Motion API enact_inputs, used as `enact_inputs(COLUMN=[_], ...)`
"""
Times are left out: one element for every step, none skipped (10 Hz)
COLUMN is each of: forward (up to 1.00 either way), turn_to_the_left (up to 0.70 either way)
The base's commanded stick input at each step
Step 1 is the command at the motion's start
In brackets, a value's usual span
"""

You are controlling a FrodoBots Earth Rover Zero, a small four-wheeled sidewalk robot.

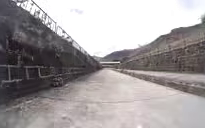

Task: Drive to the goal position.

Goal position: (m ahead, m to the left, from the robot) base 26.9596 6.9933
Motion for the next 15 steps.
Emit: enact_inputs(forward=[1.0,1.0,1.0,1.0,1.0,1.0,1.0,1.0,1.0,1.0,1.0,1.0,1.0,1.0,1.0], turn_to_the_left=[0.0,0.0,0.0,0.0,0.0,0.0,0.0,0.0,0.0,0.0,0.0,0.0,0.0,0.0,0.0])
